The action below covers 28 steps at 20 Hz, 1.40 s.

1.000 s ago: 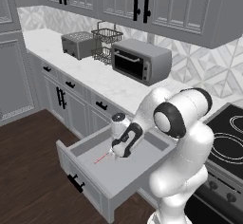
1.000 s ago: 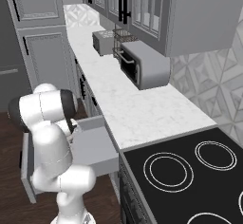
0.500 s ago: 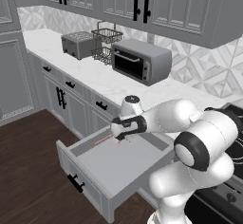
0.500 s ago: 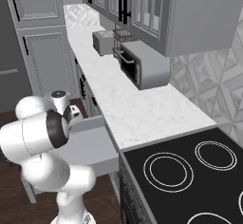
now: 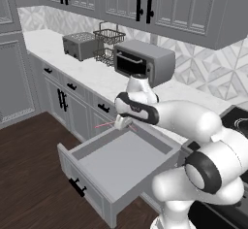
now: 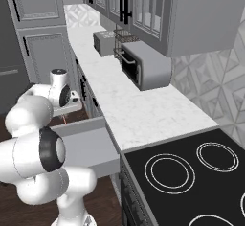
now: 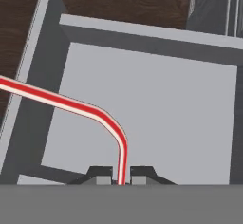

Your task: Take a straw from the drawer in front and place it inside the glass cup on the dining counter.

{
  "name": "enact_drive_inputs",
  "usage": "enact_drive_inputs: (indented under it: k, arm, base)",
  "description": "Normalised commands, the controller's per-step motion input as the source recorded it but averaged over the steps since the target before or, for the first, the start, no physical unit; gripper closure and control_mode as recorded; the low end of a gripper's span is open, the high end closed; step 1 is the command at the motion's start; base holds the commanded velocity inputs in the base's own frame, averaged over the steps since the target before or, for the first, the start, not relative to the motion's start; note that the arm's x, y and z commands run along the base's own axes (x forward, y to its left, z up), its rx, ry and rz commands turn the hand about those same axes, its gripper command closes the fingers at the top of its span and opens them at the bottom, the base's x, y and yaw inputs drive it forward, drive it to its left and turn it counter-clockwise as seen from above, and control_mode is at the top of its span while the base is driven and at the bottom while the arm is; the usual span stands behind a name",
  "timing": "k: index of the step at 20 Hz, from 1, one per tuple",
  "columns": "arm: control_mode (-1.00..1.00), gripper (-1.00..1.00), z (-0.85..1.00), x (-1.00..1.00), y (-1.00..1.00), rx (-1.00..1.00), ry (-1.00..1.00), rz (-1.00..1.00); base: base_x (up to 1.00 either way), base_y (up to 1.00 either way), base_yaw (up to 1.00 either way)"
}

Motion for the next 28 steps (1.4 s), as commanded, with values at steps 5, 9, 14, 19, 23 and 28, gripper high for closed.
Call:
enact_drive_inputs:
  k: [5,9,14,19,23,28]
  arm:
    - [-1.00,1.00,1.00,-0.40,-0.02,0.00,0.25,-0.12]
    - [-1.00,1.00,1.00,-0.61,-0.12,0.00,0.25,-0.08]
    - [-1.00,1.00,0.86,-0.62,-0.16,0.00,0.22,-0.05]
    - [-1.00,1.00,0.23,-0.49,-0.30,-0.07,0.15,-0.08]
    - [-1.00,1.00,0.00,-0.57,-0.34,-0.13,0.01,-0.10]
    - [1.00,1.00,-0.03,-0.30,-0.16,-0.06,0.00,-0.04]
  base:
    - [0.00,0.00,0.00]
    - [0.00,0.00,0.00]
    - [0.00,0.00,0.00]
    - [0.00,0.00,0.00]
    - [0.00,0.00,0.00]
    - [-0.29,-0.05,-0.01]
